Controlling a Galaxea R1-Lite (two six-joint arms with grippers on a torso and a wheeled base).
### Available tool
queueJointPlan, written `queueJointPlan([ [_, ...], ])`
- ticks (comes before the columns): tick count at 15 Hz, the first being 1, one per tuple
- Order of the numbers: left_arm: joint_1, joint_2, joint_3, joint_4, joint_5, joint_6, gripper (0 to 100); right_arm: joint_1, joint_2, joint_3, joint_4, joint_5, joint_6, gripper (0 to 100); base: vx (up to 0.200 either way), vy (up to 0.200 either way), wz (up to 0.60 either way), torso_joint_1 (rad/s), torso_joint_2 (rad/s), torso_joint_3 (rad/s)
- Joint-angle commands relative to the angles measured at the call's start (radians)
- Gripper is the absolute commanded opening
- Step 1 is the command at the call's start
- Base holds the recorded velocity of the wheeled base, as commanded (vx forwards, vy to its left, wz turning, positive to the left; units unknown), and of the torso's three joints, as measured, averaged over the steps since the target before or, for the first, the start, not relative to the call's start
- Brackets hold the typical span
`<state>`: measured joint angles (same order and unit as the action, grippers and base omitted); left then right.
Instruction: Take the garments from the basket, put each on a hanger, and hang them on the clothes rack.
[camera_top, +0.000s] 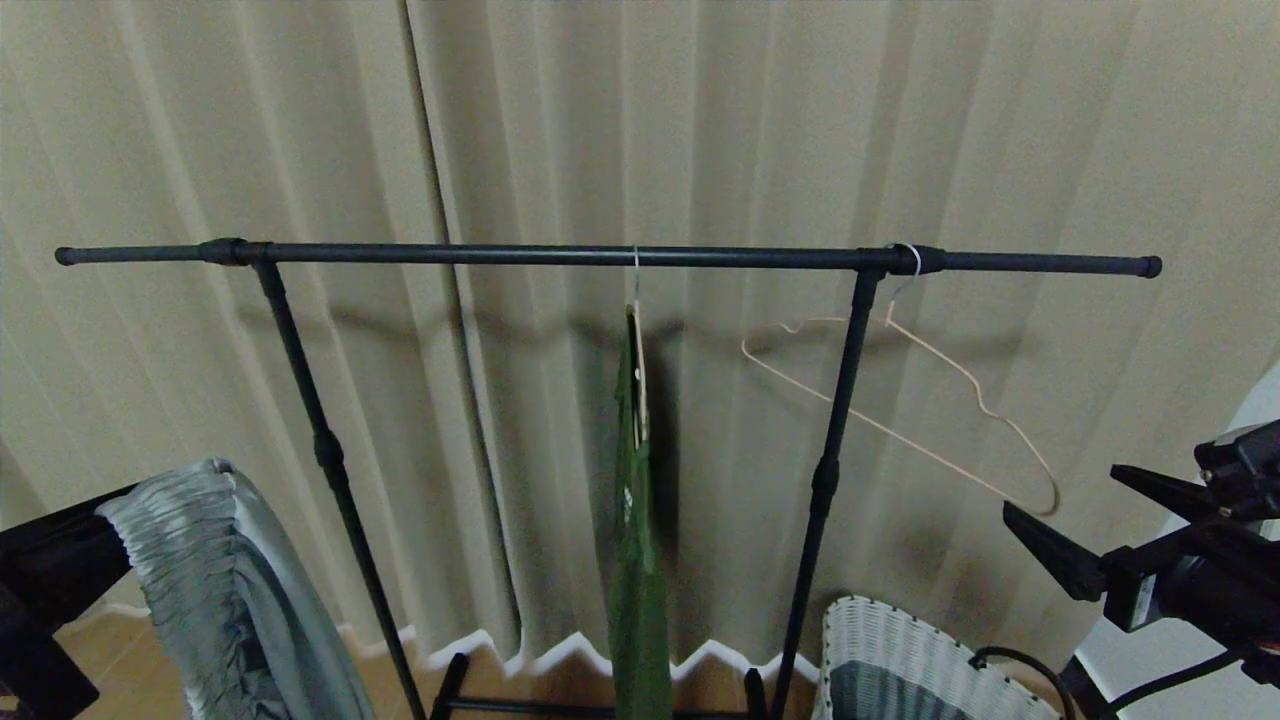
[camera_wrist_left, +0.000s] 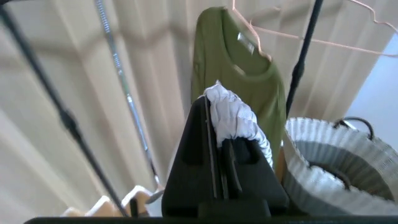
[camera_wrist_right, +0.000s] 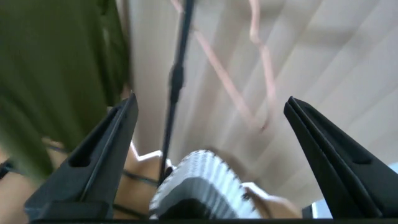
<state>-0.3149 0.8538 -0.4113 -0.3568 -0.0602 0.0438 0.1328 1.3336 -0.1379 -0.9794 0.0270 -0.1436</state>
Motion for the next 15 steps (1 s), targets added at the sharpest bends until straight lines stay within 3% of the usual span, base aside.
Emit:
queueJointPlan([
  [1,0.0,0.001,0.002,-0.001,0.0,0.001,0,-0.005,-0.001,0.0,-0.001,0.001,-0.001,100,0.0,0.0,0.0,0.0,0.0,0.0],
  [4,-0.001,-0.002,0.005,-0.002,-0.001,0.002,0,-0.084,-0.03,-0.012,-0.002,0.001,0.001,100,0.0,0.0,0.0,0.0,0.0,0.0],
  [6,0.003,0.004,0.006,0.002,0.0,0.004,0,-0.091,-0.074,-0.035,0.007,0.008,-0.002,100,0.0,0.0,0.0,0.0,0.0,0.0],
  [9,0.045,0.002,0.009,0.021,0.005,0.044,0,-0.101,-0.073,-0.175,0.105,0.008,-0.028,100,0.0,0.0,0.0,0.0,0.0,0.0],
  [12,0.106,-0.042,-0.031,0.154,0.007,0.079,0,-0.117,-0.056,-0.525,0.665,0.025,-0.039,100,0.0,0.0,0.0,0.0,0.0,0.0],
  [14,0.099,-0.073,-0.066,0.222,-0.003,0.079,0,-0.116,0.012,-0.68,0.913,0.06,-0.04,100,0.0,0.0,0.0,0.0,0.0,0.0],
  [15,0.088,-0.079,-0.063,0.222,-0.004,0.08,0,-0.114,0.068,-0.73,0.969,0.073,-0.04,100,0.0,0.0,0.0,0.0,0.0,0.0],
])
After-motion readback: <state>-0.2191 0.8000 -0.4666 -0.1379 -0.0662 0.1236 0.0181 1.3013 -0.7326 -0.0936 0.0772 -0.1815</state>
